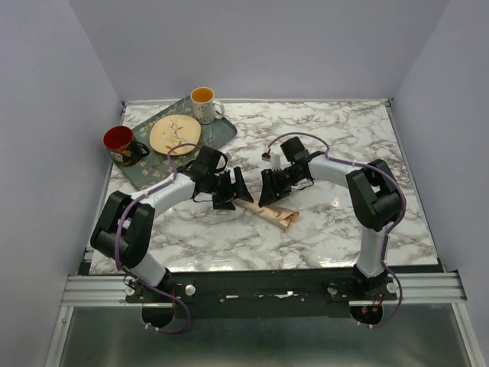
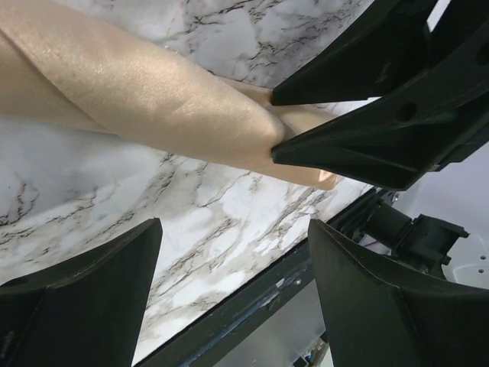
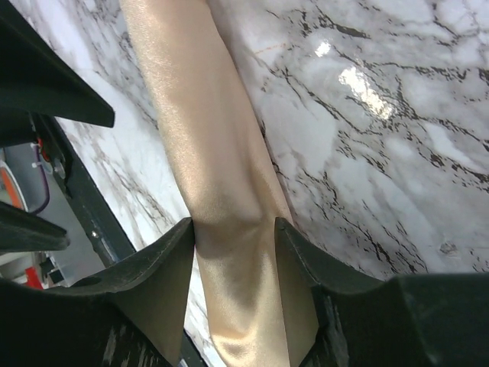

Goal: Fold the napkin, place the utensils inside, and roll it up
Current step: Roll the napkin with the utensil

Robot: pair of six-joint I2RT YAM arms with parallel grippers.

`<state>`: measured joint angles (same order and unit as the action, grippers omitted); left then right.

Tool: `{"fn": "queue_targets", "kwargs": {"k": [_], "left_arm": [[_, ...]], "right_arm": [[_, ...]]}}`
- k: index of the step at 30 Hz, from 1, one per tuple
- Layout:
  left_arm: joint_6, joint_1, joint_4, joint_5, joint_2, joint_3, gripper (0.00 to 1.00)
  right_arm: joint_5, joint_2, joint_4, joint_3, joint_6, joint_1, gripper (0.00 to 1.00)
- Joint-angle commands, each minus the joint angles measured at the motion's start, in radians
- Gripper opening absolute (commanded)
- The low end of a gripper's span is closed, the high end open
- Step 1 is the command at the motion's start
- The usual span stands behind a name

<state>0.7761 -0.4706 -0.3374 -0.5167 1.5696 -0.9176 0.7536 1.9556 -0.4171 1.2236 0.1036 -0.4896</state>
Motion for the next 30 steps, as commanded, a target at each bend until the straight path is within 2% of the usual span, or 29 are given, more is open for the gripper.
{"fn": "queue_targets", "kwargs": {"k": [1,8,13,22,24,28,30], "left_arm": [[0.022,-0.003,0.021,-0.042,0.023,-0.044,0.86],[0.064,-0.01,0.067,-0.083,0.05,-0.035,0.84],[0.074,-0.031,0.081,-0.103,0.056,-0.043,0.84],[0.074,-0.043,0.072,-0.1,0.067,-0.046,0.83],[0.081,-0.049,0.074,-0.101,0.069,-0.044,0.83],[0.092,-0.08,0.081,-0.106,0.07,-0.056,0.83],[0.092,-0.101,0.08,-0.108,0.081,-0.069,0.81]], "right_arm": [[-0.079,-0.043,-0.032,-0.033,0.004,0.003,0.54],[-0.186,-0.124,-0.037,-0.033,0.022,0.005,0.55],[-0.194,-0.173,-0.045,-0.041,0.042,0.009,0.57],[-0.286,-0.302,-0.037,-0.139,0.102,0.057,0.59],[-0.333,-0.349,-0.032,-0.194,0.154,0.072,0.58],[-0.313,-0.466,0.027,-0.366,0.243,0.175,0.46],[-0.303,-0.532,0.06,-0.464,0.269,0.206,0.44]]}}
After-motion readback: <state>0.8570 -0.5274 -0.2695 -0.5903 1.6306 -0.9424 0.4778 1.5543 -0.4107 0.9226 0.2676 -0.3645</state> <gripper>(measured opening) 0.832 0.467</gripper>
